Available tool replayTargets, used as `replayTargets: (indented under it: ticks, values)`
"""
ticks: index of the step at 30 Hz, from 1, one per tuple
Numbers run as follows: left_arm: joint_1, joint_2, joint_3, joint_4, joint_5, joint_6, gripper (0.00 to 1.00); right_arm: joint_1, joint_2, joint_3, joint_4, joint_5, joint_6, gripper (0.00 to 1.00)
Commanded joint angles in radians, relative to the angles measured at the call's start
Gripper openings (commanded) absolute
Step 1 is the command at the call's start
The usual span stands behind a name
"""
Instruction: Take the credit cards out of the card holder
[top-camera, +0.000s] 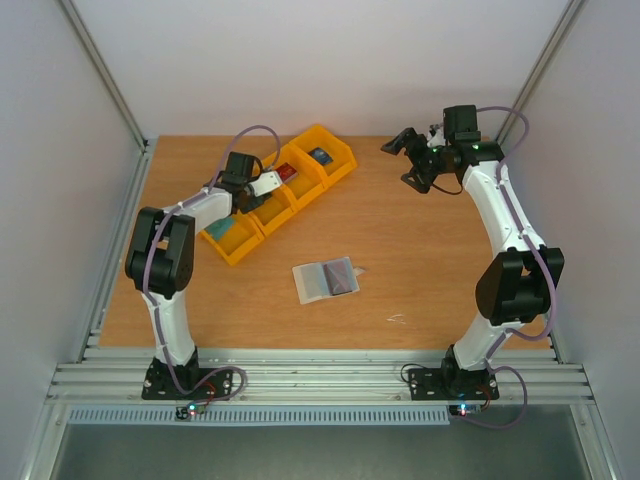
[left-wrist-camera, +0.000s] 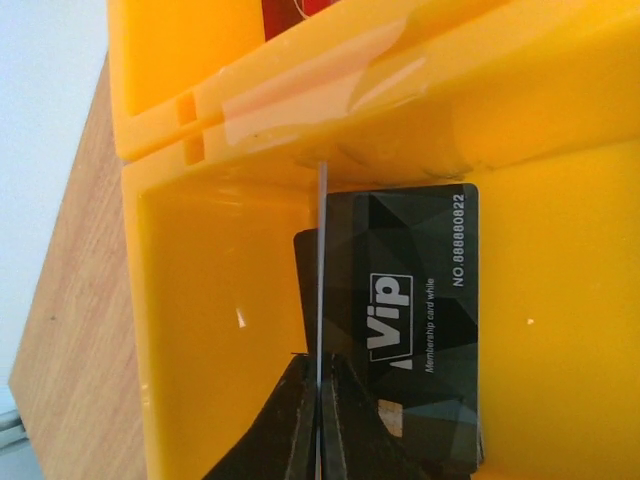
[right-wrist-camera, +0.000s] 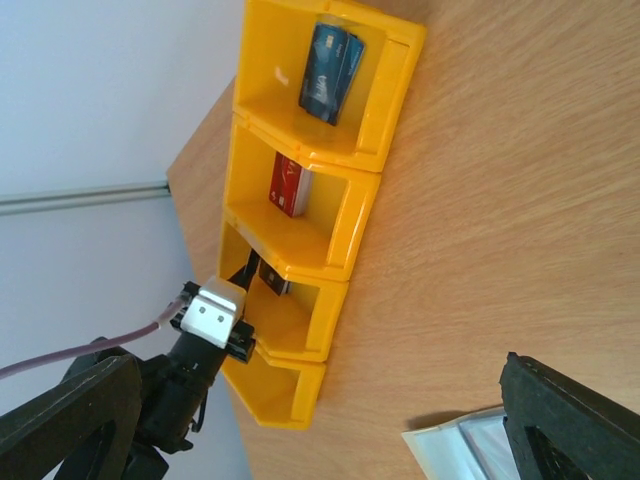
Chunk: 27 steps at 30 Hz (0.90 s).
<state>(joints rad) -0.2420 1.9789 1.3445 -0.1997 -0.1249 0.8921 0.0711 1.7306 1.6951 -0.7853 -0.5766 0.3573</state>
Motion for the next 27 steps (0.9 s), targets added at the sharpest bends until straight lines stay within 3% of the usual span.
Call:
replayTargets:
  ticks: [1, 5, 11, 15, 17, 20, 22, 27]
  values:
    - [0.004, 0.018, 0.013, 0.037, 0.006, 0.040, 0.15, -0.007, -0.010, 0.007, 0.011, -0.019, -0.018, 0.99]
    - [0.004, -0.009, 0.004, 0.000, 0.051, 0.022, 0.45, -0.008, -0.008, 0.008, 0.011, -0.022, -0.020, 0.98]
    - [0.007, -0.053, 0.006, -0.038, 0.108, -0.009, 0.54, -0.010, -0.003, 0.022, 0.004, -0.030, -0.028, 0.99]
    - [0.008, -0.099, 0.011, -0.086, 0.234, -0.043, 0.60, -0.011, -0.004, 0.026, -0.003, -0.031, -0.038, 0.98]
    - [0.009, -0.099, 0.044, -0.130, 0.290, -0.081, 0.55, -0.011, -0.006, 0.025, -0.006, -0.032, -0.039, 0.98]
    - [0.010, -0.042, 0.189, -0.387, 0.429, -0.142, 0.28, -0.011, -0.006, 0.025, -0.005, -0.037, -0.040, 0.98]
    - [0.008, 0.003, 0.257, -0.545, 0.506, -0.093, 0.19, -0.011, -0.006, 0.024, -0.005, -0.038, -0.041, 0.99]
    - [0.008, 0.077, 0.322, -0.675, 0.480, -0.002, 0.02, -0.014, -0.017, 0.022, -0.019, -0.036, -0.053, 0.99]
